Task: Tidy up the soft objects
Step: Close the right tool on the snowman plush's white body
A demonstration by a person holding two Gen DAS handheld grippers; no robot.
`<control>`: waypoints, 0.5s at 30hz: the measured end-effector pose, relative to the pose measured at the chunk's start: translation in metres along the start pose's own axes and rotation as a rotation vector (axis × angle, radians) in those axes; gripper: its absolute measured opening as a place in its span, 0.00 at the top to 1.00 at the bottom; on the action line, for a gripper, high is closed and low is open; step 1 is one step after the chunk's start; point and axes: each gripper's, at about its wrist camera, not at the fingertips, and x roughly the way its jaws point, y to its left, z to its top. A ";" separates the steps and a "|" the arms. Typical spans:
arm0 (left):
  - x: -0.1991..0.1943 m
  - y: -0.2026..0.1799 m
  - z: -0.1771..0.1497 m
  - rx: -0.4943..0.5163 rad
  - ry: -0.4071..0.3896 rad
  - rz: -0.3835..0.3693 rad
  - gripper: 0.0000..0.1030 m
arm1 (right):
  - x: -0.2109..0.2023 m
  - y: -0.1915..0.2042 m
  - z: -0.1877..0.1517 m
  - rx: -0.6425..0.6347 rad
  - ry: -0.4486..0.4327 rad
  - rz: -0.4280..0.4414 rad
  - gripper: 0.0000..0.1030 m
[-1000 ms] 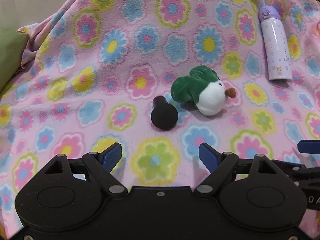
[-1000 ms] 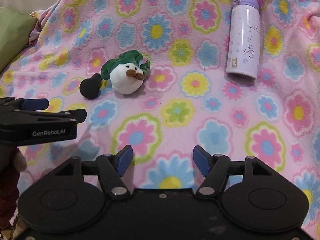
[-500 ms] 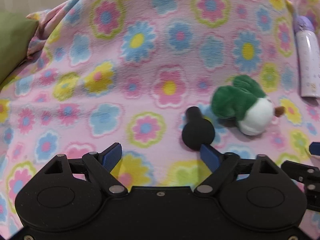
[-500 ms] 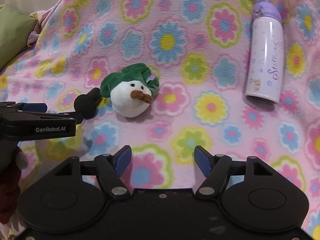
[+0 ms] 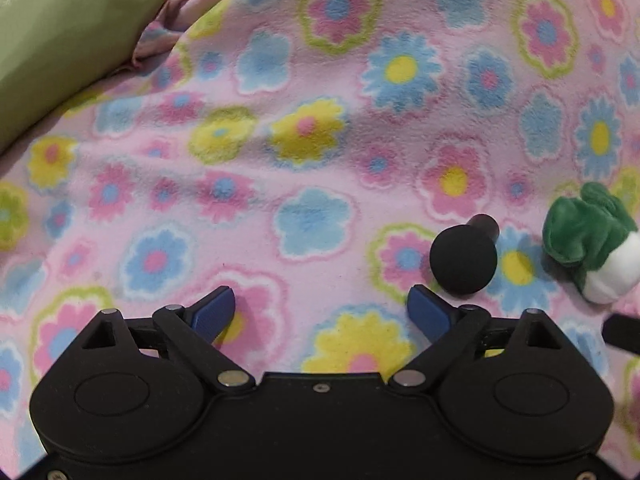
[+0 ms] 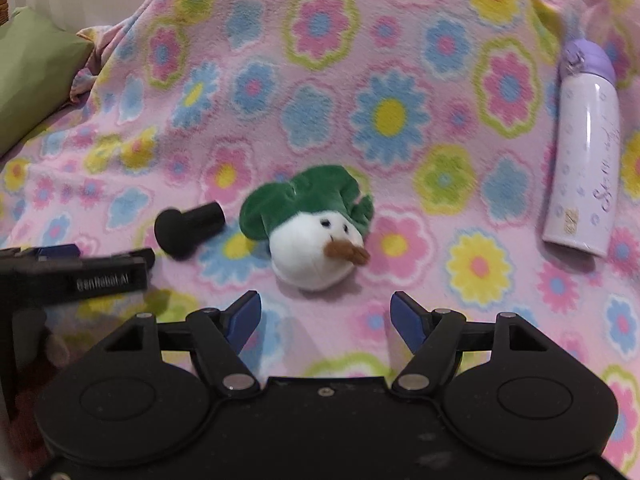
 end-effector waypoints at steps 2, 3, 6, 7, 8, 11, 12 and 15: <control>0.000 -0.002 0.000 0.010 -0.004 0.005 0.12 | 0.006 0.001 0.004 0.002 -0.003 -0.010 0.31; -0.001 -0.002 0.000 0.005 -0.002 0.001 0.12 | 0.010 0.001 0.006 0.003 -0.003 -0.015 0.31; 0.000 0.000 -0.001 -0.008 0.004 -0.004 0.10 | 0.016 -0.007 0.011 0.016 -0.007 -0.047 0.31; 0.001 0.002 0.000 -0.007 0.003 -0.003 0.10 | 0.016 -0.013 0.012 0.031 -0.012 -0.052 0.30; 0.001 0.001 0.000 -0.007 0.002 -0.002 0.10 | 0.014 -0.020 0.013 0.056 -0.022 -0.064 0.28; 0.001 0.001 0.000 -0.009 0.003 0.000 0.09 | 0.007 -0.038 0.014 0.133 -0.049 -0.117 0.27; 0.001 0.000 -0.001 -0.010 0.003 0.001 0.09 | 0.004 -0.042 0.014 0.157 -0.051 -0.144 0.27; 0.001 0.000 0.000 -0.010 0.003 0.001 0.09 | -0.004 -0.050 0.008 0.221 -0.069 -0.202 0.27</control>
